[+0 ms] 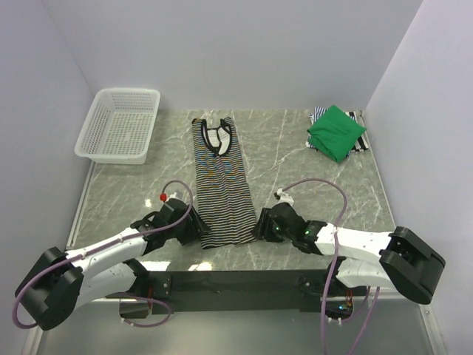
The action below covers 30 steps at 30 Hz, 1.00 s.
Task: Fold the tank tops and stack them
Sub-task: Fold the tank top
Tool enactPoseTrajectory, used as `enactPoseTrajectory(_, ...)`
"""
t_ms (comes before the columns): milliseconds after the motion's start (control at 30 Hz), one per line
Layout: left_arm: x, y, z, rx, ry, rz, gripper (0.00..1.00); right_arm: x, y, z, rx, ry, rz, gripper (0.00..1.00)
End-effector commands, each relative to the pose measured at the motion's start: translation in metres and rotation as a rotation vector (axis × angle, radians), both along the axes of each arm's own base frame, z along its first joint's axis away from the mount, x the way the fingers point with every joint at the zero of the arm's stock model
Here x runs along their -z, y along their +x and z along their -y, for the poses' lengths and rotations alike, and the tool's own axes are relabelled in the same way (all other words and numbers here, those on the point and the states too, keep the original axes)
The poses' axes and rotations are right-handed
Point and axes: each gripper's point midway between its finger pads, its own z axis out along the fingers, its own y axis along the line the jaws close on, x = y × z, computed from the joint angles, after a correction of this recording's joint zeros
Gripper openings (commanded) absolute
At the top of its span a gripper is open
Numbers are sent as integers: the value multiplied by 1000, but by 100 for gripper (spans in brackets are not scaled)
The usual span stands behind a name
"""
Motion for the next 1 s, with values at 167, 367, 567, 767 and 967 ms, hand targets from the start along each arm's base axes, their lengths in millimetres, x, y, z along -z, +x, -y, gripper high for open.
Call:
enactPoseTrajectory(167, 31, -32, -9, 15, 77, -111, 56, 0, -6, -15, -24, 43, -13, 51)
enactPoseTrajectory(367, 31, -35, -4, 46, 79, -116, 30, -2, -7, -19, -15, 56, -26, 34)
enactPoseTrajectory(567, 26, -50, -1, 114, 92, -136, 1, -19, -16, -20, -26, 49, -22, 3)
enactPoseTrajectory(767, 12, -91, 6, 220, 73, -195, 0, -31, -68, -27, -76, 33, -78, 0)
enactPoseTrajectory(967, -11, -139, 9, 304, 43, -281, 1, -41, -116, -27, -115, 84, -165, 0)
